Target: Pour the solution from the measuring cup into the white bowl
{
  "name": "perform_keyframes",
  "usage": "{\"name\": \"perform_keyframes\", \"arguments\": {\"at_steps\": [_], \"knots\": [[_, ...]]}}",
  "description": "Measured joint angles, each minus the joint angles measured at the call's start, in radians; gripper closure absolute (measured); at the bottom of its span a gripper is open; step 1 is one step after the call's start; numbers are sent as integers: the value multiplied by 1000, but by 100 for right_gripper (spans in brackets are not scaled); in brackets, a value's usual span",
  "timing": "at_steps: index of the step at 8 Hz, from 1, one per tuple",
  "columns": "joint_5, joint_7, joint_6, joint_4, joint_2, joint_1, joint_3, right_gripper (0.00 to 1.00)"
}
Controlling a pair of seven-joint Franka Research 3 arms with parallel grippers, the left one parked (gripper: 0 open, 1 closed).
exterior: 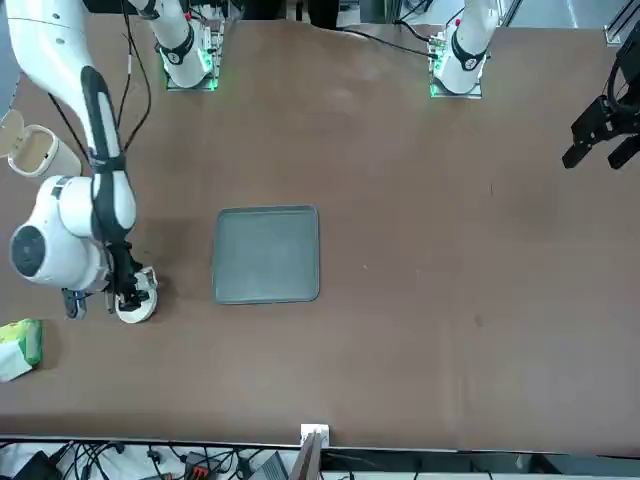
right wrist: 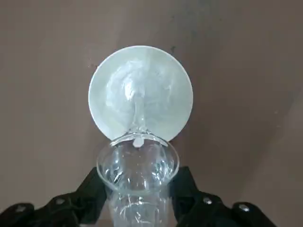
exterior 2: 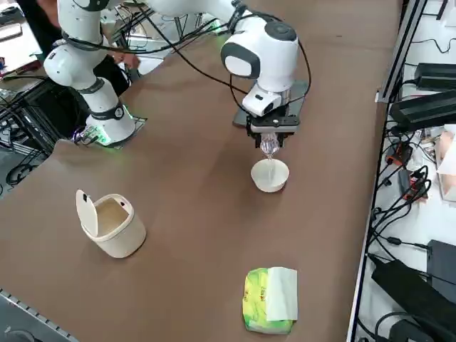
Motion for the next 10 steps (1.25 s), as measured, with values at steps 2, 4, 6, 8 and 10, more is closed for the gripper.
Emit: {"name": "perform_keyframes", "arguments": {"at_steps": [2, 4, 6, 8, 10], "knots": [[115, -57, 0, 1, -5, -42, 0, 27], [241, -120, -2, 3, -5, -75, 0, 27], [390, -209, -36, 4, -7, -115, 0, 27], [533, -315, -88, 4, -7, -162, -1, 27], [629, -393, -137, 4, -6, -215, -1, 27]]}}
